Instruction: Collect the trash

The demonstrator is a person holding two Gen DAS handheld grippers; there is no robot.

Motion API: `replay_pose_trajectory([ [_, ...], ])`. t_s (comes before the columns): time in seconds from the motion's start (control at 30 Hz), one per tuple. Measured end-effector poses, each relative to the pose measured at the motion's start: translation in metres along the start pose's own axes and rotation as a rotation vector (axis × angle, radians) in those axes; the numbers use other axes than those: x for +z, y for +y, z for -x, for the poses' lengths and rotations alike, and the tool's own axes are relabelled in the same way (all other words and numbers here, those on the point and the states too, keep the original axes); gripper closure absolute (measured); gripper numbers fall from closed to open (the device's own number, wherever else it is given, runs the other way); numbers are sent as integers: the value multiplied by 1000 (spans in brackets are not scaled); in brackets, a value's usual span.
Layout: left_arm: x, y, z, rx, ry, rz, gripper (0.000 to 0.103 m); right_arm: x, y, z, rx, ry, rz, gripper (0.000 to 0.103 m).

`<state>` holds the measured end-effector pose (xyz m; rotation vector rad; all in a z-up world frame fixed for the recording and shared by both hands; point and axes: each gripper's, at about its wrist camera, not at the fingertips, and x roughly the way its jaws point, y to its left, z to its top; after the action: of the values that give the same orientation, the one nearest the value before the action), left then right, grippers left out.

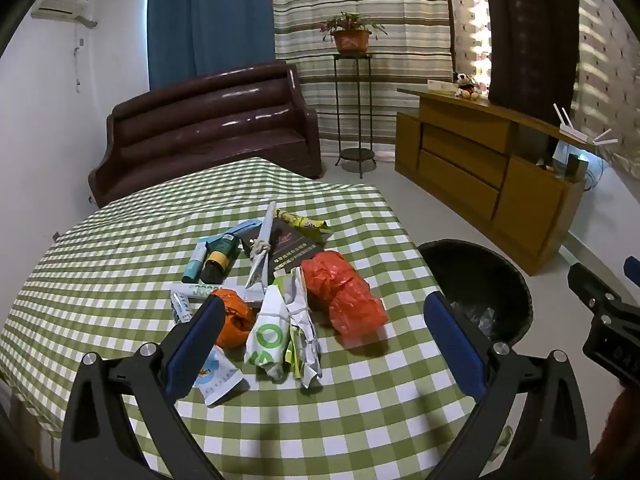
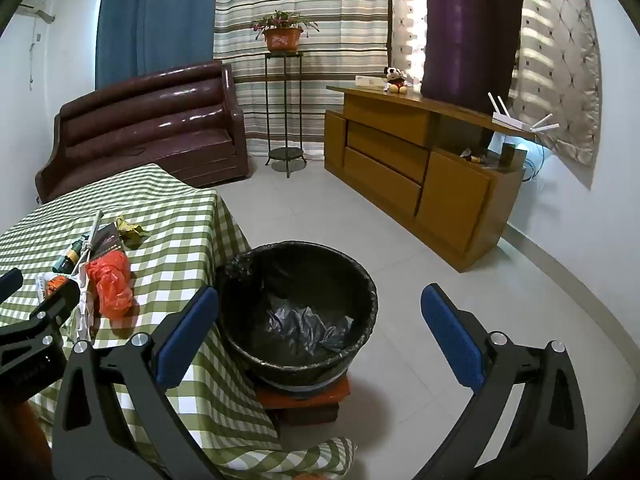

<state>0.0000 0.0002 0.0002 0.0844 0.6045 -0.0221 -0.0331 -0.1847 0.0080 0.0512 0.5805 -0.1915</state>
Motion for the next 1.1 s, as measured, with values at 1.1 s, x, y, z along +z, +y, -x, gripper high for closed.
replay_pose_trajectory([
  [1.1,-3,1,-3,-9,13,6,6,1,-2,0,4,-1,-4,4],
])
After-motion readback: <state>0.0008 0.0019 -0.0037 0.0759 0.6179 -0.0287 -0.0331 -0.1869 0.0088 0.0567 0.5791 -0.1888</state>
